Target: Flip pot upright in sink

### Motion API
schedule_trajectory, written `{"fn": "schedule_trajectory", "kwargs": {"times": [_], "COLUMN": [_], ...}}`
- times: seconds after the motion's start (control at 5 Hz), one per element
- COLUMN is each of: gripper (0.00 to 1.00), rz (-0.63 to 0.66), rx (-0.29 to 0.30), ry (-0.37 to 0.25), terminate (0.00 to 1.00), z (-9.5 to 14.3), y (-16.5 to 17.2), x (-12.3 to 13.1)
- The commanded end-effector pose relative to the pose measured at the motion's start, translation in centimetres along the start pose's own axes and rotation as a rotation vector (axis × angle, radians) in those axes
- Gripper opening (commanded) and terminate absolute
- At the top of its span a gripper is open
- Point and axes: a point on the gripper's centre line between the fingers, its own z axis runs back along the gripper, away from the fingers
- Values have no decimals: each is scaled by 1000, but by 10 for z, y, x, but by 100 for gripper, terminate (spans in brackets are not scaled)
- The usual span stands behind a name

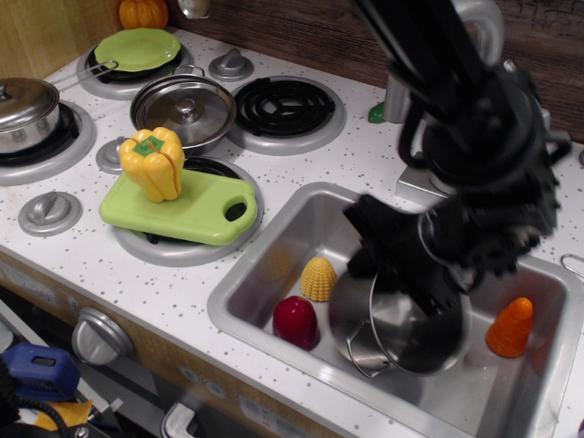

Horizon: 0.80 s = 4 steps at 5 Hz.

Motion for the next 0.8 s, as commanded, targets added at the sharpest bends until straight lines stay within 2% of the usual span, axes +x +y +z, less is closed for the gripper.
{"fn": "schedule_trajectory", "kwargs": {"times": [0.0, 0.4, 0.6], "gripper": [100, 100, 100], "rz": [32, 1, 1], "rx": [-65, -137, -137], "ry": [-24, -76, -76], "terminate": [0, 0, 0], "z": [10, -6, -6], "y": [2, 2, 2], "x": [7, 3, 3]}}
